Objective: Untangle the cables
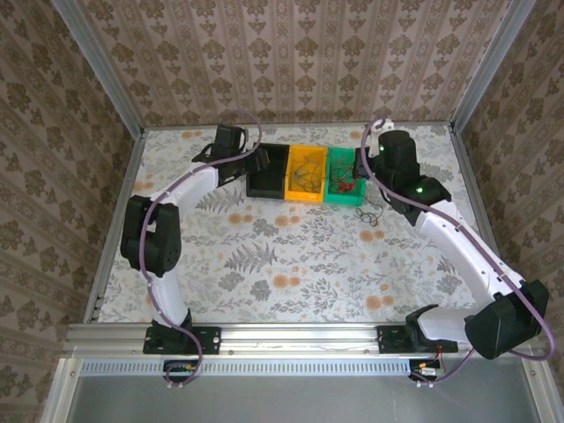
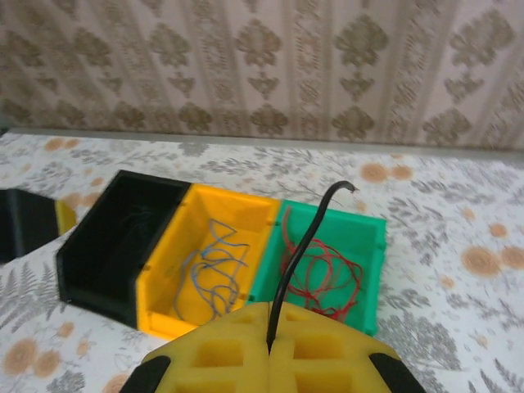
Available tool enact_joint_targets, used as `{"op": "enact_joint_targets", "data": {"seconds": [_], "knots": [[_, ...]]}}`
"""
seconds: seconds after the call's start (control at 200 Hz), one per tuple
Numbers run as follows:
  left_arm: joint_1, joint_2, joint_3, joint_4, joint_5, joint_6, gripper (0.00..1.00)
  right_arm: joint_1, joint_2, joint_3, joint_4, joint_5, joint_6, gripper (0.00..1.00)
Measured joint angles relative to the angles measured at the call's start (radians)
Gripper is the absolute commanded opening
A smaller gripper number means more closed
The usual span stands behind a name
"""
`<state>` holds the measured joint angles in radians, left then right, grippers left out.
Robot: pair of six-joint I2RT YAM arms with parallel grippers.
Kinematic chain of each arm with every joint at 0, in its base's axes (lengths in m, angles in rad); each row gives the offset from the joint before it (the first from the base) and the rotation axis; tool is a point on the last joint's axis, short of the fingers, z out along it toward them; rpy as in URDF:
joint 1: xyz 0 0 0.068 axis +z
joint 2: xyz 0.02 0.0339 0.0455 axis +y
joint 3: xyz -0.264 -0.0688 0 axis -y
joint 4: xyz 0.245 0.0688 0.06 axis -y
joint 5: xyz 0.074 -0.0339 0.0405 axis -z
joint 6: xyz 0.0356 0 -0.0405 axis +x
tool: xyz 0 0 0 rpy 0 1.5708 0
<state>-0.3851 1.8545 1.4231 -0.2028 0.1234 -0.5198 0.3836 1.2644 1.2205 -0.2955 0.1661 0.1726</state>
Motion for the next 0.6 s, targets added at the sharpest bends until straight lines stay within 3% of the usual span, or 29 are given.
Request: {"op": "enact_joint_targets", "data": {"seconds": [0.285, 0.6], "knots": [[0.048, -0.225, -0.238, 0.083, -0.079, -0.061, 0.63, 0.09, -0.016, 0.13, 0.029, 0.061, -0.069, 0.0], [0.095, -0.262, -0.465, 0.074, -0.13, -0.14, 0.63, 0.095, 0.054, 0.355, 0.141, 0.0, -0.068, 0.0]]}}
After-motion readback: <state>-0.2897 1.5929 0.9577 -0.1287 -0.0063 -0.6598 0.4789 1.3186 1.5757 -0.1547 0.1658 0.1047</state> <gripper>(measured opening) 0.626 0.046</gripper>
